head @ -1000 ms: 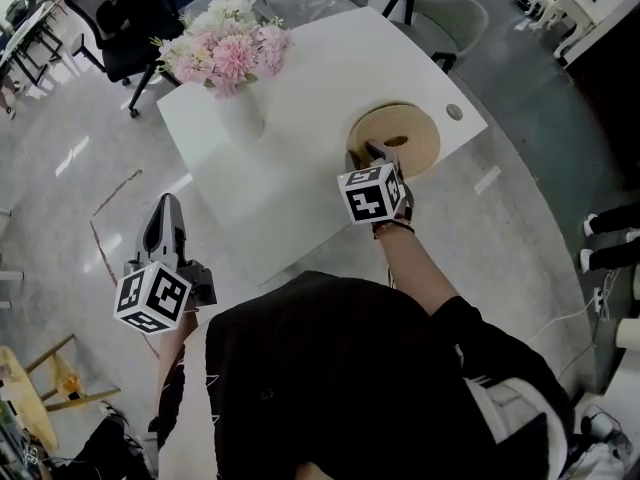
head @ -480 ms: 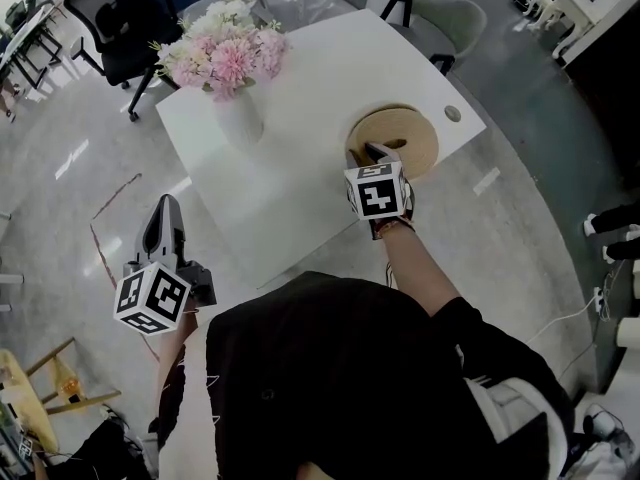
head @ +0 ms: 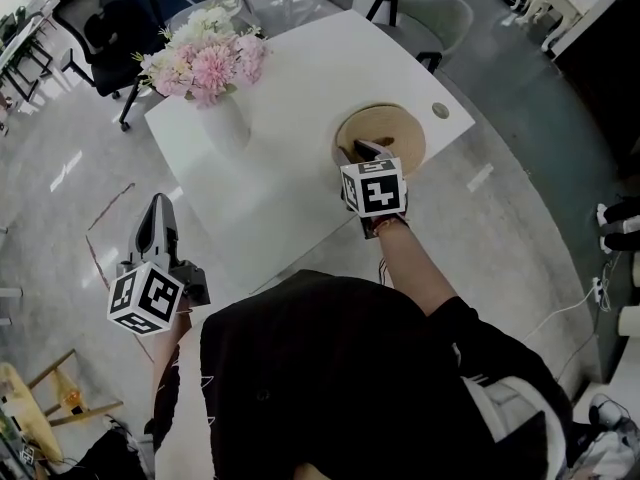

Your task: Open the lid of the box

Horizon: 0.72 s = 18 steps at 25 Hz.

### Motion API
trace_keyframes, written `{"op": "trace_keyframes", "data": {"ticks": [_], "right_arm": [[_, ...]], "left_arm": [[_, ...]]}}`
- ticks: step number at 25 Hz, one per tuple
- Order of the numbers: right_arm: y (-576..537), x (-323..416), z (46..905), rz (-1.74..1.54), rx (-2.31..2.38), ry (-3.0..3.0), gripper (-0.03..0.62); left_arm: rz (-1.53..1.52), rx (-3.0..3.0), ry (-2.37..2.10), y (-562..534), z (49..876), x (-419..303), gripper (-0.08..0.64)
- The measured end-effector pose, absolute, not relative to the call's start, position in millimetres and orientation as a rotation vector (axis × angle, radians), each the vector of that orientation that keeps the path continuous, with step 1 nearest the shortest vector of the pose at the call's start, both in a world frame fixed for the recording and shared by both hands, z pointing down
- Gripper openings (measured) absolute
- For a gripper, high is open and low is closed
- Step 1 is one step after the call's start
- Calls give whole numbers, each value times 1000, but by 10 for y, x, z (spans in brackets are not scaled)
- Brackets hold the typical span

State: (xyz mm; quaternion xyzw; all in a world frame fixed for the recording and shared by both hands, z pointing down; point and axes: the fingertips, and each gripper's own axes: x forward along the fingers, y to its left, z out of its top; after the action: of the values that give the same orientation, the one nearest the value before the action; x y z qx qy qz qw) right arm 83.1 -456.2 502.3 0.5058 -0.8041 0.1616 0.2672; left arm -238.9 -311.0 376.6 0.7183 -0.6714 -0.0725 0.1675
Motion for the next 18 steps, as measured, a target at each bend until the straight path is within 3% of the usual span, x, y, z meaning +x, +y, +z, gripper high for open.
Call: {"op": "trace_keyframes", "data": {"ticks": [18], "right_arm": [[-4639, 936, 4759, 590, 1455, -2297, 132]], "left_arm": [[-188, 2076, -1891, -3247, 3693, -2321, 11]]}}
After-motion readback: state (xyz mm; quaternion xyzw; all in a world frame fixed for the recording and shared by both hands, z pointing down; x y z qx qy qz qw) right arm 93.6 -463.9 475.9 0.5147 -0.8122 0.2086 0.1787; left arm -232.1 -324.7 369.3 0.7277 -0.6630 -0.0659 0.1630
